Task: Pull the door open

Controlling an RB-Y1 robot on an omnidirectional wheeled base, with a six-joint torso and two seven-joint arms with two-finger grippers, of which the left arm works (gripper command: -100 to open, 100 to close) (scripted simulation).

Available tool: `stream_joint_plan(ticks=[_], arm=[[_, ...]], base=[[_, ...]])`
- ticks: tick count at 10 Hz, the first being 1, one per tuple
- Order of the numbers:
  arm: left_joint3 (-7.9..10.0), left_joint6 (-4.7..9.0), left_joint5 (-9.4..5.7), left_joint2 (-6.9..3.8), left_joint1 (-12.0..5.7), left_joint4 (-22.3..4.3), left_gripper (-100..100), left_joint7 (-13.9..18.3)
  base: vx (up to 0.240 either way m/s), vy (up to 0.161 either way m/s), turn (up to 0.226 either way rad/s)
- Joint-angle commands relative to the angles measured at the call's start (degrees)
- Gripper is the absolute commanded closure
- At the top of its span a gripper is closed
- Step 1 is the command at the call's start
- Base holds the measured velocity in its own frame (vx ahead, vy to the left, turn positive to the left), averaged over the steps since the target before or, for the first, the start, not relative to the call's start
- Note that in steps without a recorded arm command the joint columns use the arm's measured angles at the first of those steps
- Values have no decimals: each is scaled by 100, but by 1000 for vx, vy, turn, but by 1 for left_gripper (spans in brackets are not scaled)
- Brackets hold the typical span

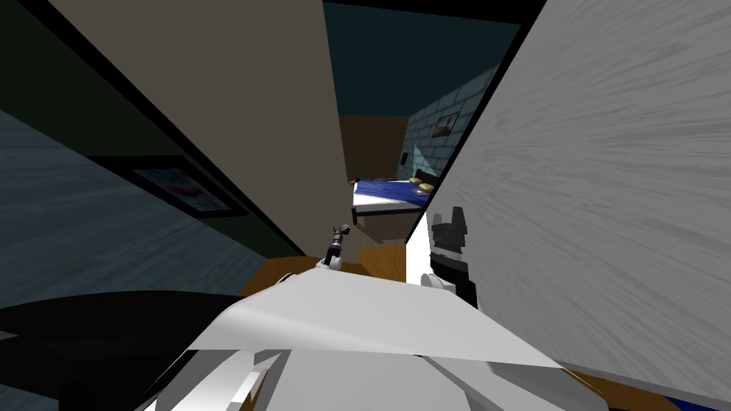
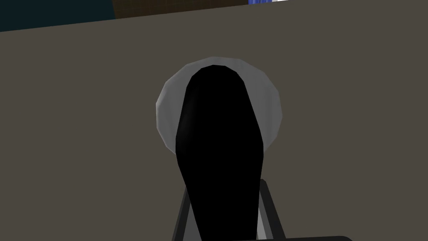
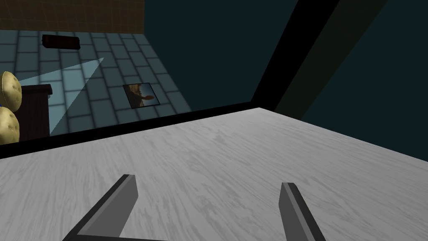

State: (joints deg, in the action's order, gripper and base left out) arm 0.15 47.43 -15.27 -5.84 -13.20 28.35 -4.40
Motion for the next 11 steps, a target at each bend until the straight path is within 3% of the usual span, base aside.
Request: stream_joint_plan(ticks=[1, 4, 8, 9, 11], arm=[[15, 97, -9, -40, -82, -203, 100, 48], [-148, 95, 114, -267, -12, -239, 100, 384], [-218, 118, 156, -392, 7, -223, 100, 569], [-278, 162, 183, -490, 13, -196, 100, 733], [-278, 162, 183, -490, 13, -185, 100, 733]], base=[[-49, 0, 12], [-77, 23, -42], [-10, 5, -38], [-22, 20, -135], [-21, 21, -42]])
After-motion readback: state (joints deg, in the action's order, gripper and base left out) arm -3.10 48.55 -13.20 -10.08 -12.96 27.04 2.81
